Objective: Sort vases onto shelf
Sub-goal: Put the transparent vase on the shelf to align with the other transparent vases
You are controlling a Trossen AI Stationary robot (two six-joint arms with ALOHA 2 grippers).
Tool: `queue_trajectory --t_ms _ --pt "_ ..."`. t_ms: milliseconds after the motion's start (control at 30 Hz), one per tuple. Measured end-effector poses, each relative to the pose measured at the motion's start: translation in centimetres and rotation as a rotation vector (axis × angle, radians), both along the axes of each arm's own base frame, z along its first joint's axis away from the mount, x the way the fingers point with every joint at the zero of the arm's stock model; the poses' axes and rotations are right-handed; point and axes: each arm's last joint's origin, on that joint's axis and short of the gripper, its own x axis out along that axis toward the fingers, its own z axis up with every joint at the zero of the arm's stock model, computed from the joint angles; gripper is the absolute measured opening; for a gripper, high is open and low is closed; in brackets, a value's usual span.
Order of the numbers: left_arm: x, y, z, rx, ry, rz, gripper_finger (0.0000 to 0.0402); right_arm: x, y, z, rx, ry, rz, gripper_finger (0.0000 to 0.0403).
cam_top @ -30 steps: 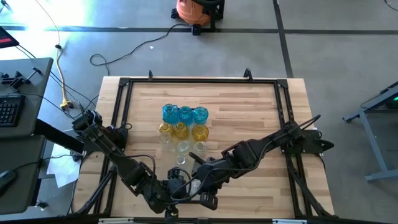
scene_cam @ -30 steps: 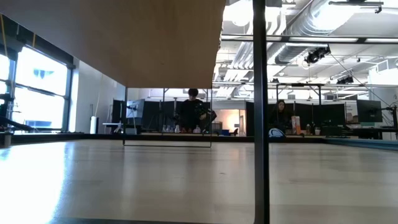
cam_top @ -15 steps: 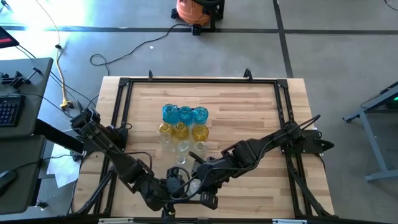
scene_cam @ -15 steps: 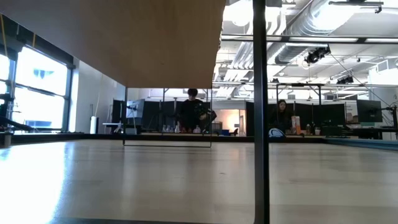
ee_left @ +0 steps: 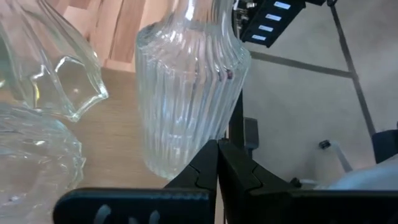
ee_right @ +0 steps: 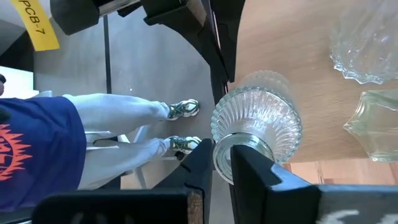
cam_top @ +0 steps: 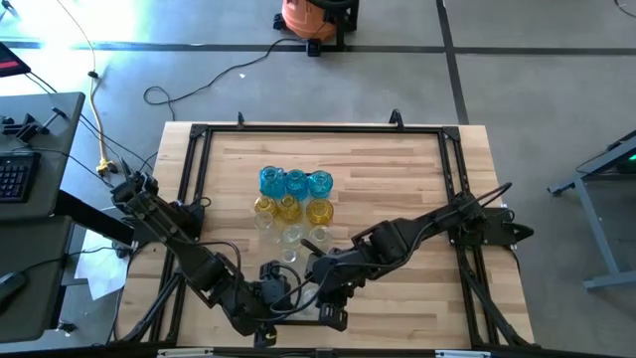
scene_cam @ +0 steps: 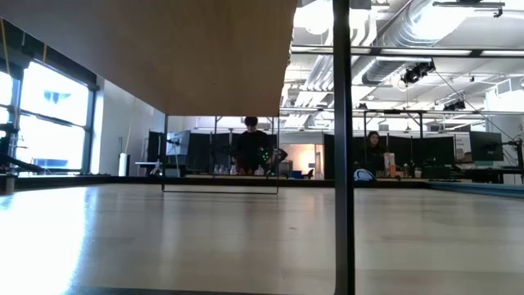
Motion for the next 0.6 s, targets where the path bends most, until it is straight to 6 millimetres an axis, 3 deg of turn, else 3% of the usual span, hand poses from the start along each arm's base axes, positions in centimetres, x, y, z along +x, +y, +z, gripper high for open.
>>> queue_trajectory --t_ms 600 --pt "0.62 0.36 -0.38 0.026 -0.001 0.015 0.0000 0.22 -0.21 0.14 0.010 -0.017 0.005 0.0044"
